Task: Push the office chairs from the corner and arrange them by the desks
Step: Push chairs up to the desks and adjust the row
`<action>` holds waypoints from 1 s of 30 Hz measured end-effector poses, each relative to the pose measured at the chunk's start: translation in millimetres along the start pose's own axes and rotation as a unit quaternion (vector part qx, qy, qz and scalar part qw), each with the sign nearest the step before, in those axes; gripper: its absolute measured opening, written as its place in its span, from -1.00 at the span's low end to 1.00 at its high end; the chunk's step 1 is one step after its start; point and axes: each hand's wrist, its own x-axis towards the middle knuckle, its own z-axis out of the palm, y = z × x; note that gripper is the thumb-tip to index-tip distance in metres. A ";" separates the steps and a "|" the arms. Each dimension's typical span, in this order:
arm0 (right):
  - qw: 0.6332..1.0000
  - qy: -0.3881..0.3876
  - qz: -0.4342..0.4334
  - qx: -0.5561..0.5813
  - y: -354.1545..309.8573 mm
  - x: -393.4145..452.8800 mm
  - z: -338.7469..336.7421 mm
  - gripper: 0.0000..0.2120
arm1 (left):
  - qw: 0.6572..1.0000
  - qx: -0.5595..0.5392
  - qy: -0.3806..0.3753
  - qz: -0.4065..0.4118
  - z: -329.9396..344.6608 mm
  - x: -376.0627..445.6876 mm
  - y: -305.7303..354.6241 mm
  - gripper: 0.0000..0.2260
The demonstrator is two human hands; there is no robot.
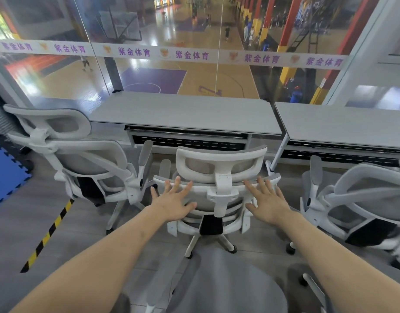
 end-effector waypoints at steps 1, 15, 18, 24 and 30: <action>1.000 0.000 0.004 0.004 2.2 2.0 -0.8 -0.30 | 1.000 -0.004 0.002 0.001 0.4 3.2 1.4 -0.31; 0.998 -0.006 0.025 0.059 -0.3 60.1 -16.4 -0.40 | 1.000 0.003 0.015 0.013 -23.4 69.5 -26.7 -0.27; 0.999 -0.002 0.029 0.040 -5.1 66.2 -13.0 -0.40 | 1.000 0.005 0.001 0.019 -24.2 77.6 -34.5 -0.30; 0.999 0.009 0.028 0.037 -17.6 89.3 -19.8 -0.37 | 0.999 0.033 0.001 0.020 -36.9 101.6 -52.1 -0.31; 0.999 0.016 0.031 0.005 -7.9 102.1 -21.8 -0.34 | 0.999 0.046 0.000 0.027 -44.5 122.8 -56.6 -0.32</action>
